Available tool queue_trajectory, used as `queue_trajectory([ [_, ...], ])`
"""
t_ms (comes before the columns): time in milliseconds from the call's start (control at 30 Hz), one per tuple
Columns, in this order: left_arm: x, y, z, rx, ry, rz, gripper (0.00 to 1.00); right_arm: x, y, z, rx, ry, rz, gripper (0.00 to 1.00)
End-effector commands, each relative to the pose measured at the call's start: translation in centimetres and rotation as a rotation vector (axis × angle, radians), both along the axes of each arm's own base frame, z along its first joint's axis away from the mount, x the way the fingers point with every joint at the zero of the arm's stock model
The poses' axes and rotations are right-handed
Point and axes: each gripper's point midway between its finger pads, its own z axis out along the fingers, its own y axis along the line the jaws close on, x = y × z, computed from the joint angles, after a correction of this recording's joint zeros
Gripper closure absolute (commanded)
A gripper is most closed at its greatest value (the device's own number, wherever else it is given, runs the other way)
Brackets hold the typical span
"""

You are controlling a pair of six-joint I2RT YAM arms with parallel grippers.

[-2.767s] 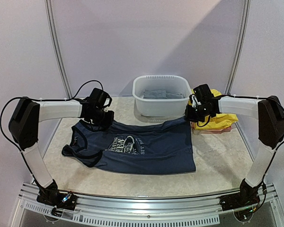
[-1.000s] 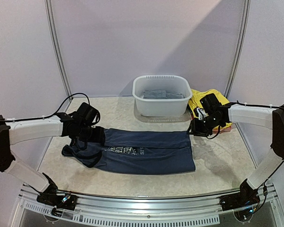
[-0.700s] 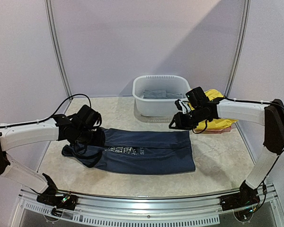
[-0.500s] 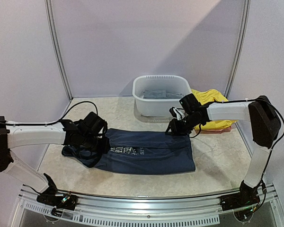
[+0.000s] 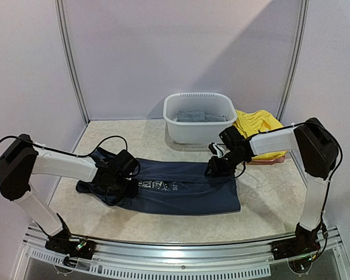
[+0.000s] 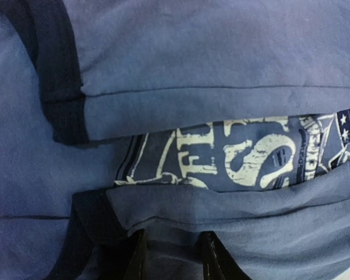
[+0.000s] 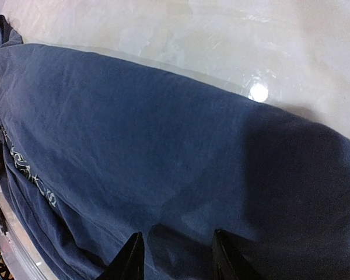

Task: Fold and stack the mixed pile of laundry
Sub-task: Rotate the rectangle-folded tank top at the center of the board.

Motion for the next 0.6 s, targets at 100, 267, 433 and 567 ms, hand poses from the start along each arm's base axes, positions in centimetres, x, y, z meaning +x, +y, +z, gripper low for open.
queue_trajectory([
  [100,1.3,1.2,-2.3,0.081,-0.022,-0.004,0.69,-3.1,-2.3,-3.9,-0.059,0.099,-0.055,0.59],
  [267,2.4,2.4,-3.0,0.130,-0.004,-0.016,0.70,-4.8,-2.2,-4.3,-0.034,0.135,-0.070,0.59],
  [433,3.2,3.3,-2.9,0.153,-0.003,-0.019,0.70,-7.6,-1.2,-3.4,0.022,0.162,-0.040,0.59],
  [567,3.4,3.8,-2.2,0.173,-0.014,-0.027,0.70,-9.8,-1.3,-2.9,-0.010,0.169,-0.029,0.59],
])
